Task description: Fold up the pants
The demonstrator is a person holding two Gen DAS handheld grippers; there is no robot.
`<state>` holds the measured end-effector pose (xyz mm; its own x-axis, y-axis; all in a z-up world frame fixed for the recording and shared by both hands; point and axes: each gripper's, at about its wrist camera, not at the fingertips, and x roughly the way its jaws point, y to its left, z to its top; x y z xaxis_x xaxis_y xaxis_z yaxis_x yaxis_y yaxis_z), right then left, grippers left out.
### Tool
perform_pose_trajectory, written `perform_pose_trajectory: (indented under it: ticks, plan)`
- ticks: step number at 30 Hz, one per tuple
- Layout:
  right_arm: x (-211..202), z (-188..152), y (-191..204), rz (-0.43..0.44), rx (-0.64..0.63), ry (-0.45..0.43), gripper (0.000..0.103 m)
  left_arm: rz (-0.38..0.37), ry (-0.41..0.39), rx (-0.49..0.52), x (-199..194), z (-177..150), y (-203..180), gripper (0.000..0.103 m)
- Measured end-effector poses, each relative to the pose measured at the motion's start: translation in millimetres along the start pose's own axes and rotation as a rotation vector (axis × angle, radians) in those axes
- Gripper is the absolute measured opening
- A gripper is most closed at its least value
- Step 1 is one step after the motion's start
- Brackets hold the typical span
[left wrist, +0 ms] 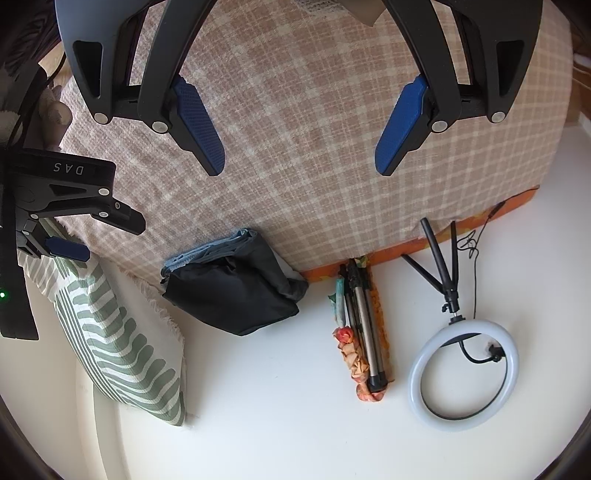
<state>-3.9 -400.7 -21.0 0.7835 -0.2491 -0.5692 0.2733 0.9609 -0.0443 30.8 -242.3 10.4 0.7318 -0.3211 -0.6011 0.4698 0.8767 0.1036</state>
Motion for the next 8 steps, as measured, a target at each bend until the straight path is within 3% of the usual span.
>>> perform_pose_trajectory:
  ticks: [8]
  plan:
    - [4.6, -2.1, 1.1, 0.000, 0.003, 0.008, 0.103, 0.006, 0.001, -0.006, -1.5, -0.4, 3.1, 0.084]
